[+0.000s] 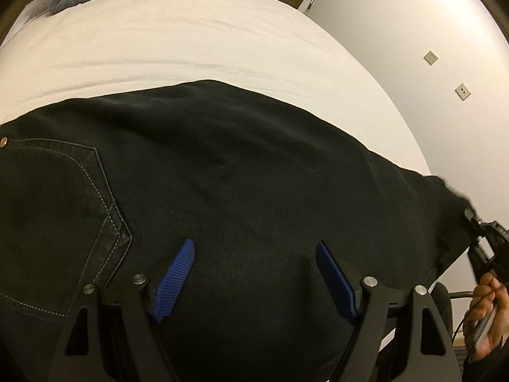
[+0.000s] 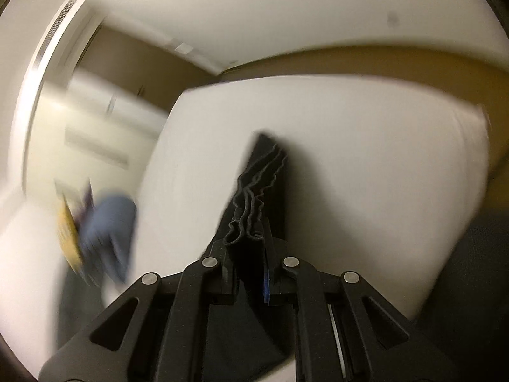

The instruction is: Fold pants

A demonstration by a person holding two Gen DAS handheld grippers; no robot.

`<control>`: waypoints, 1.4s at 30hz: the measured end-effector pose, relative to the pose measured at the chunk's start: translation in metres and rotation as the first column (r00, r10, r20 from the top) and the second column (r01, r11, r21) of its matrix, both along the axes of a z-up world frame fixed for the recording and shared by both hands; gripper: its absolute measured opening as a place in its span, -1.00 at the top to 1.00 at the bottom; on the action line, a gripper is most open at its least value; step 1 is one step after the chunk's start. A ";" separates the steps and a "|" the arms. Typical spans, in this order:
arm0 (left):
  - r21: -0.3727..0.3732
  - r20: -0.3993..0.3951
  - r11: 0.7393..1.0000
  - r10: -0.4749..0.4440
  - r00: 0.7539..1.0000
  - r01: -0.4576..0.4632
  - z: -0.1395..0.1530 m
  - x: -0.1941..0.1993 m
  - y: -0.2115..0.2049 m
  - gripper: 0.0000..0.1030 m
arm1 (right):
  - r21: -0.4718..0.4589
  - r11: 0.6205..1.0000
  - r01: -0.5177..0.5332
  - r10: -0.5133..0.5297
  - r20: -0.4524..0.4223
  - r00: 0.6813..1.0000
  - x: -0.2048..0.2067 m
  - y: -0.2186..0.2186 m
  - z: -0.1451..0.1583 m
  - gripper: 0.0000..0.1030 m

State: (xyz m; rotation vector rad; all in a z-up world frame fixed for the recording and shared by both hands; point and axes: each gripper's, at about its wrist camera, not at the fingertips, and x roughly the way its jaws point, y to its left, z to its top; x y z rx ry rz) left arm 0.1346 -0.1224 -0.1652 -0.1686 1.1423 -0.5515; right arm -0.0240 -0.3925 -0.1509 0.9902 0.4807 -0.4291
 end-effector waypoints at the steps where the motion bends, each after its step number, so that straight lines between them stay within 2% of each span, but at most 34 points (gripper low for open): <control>1: -0.007 -0.002 1.000 0.003 1.000 -0.003 0.000 0.000 0.001 -0.56 | -0.071 0.996 -0.059 0.057 -0.030 0.998 0.013 0.016 0.007 0.83; 2: -0.012 -0.004 1.000 0.006 1.000 -0.006 0.000 0.001 0.002 -0.56 | -0.144 0.980 -0.135 0.127 -0.068 0.990 0.026 0.037 0.015 0.83; 5: -0.043 -0.015 0.999 0.020 1.000 -0.021 0.001 0.001 0.010 -0.59 | -0.317 0.872 -0.373 0.311 -0.229 0.922 0.061 0.108 0.019 0.83; 7: -0.068 -0.027 0.997 0.037 0.999 -0.039 0.003 0.002 0.015 -0.64 | -0.329 0.798 -0.504 0.397 -0.342 0.852 0.083 0.149 -0.002 0.83; 9: -0.091 -0.041 0.994 0.054 0.998 -0.057 0.007 0.003 0.018 -0.69 | -0.321 0.749 -0.579 0.427 -0.434 0.793 0.100 0.173 -0.032 0.82; 10: -0.108 -0.051 0.992 0.056 0.997 -0.061 0.009 0.003 0.019 -0.71 | -0.329 0.733 -0.595 0.421 -0.467 0.777 0.102 0.179 -0.043 0.82; 13: -0.173 -0.095 0.983 0.048 0.994 -0.063 0.011 0.006 0.014 -0.80 | -0.423 0.655 -0.627 0.401 -0.509 0.762 0.105 0.194 -0.051 0.82; 15: -0.202 -0.131 0.977 0.034 0.991 -0.060 0.009 0.010 0.005 -0.82 | -0.461 0.618 -0.637 0.388 -0.526 0.757 0.107 0.200 -0.050 0.82; 18: -0.229 -0.169 0.973 0.000 0.986 -0.039 0.010 0.014 -0.015 -0.83 | -0.526 0.567 -0.634 0.355 -0.539 0.764 0.101 0.218 -0.043 0.82; 21: -0.279 -0.224 0.960 -0.053 0.973 -0.012 0.011 0.020 -0.037 -0.91 | -0.608 0.477 -0.635 0.325 -0.549 0.770 0.083 0.240 -0.034 0.82; 25: -0.279 -0.252 0.960 -0.101 0.963 0.028 0.012 0.025 -0.059 -0.91 | -0.672 0.360 -0.648 0.300 -0.574 0.762 0.073 0.269 -0.027 0.82; 29: -0.257 -0.248 0.963 -0.141 0.958 0.075 0.014 0.027 -0.070 -0.88 | -0.688 0.299 -0.661 0.301 -0.589 0.750 0.067 0.290 -0.025 0.82; 30: -0.247 -0.245 0.965 -0.147 0.958 0.085 0.015 0.028 -0.073 -0.71 | -0.692 0.286 -0.663 0.306 -0.590 0.748 0.067 0.295 -0.023 0.82; 31: -0.234 -0.242 0.967 -0.156 0.958 0.099 0.015 0.028 -0.074 -0.36 | -0.694 0.277 -0.664 0.310 -0.589 0.746 0.067 0.299 -0.022 0.82; 32: -0.219 -0.247 0.968 -0.176 0.953 0.122 0.015 0.030 -0.075 -0.16 | -0.699 0.264 -0.665 0.316 -0.589 0.744 0.067 0.307 -0.021 0.82; 33: -0.208 -0.252 0.968 -0.192 0.949 0.141 0.015 0.032 -0.074 0.23 | -0.705 0.248 -0.664 0.323 -0.586 0.743 0.064 0.319 -0.019 0.82; 34: -0.194 -0.249 0.969 -0.201 0.947 0.155 0.016 0.033 -0.072 0.47 | -0.709 0.237 -0.665 0.328 -0.586 0.741 0.064 0.324 -0.018 0.82; 35: -0.172 -0.234 0.970 -0.211 0.949 0.173 0.019 0.035 -0.066 0.49 | -0.711 0.219 -0.668 0.334 -0.588 0.736 0.064 0.331 -0.016 0.82; 37: -0.150 -0.211 0.969 -0.226 0.951 0.197 0.026 0.040 -0.059 0.71 | -0.709 0.187 -0.680 0.351 -0.598 0.720 0.065 0.347 -0.015 0.82; 42: -0.049 -0.144 0.963 -0.269 0.952 0.265 0.042 0.050 -0.028 0.73 | -0.685 0.137 -0.716 0.409 -0.619 0.670 0.073 0.382 -0.019 0.82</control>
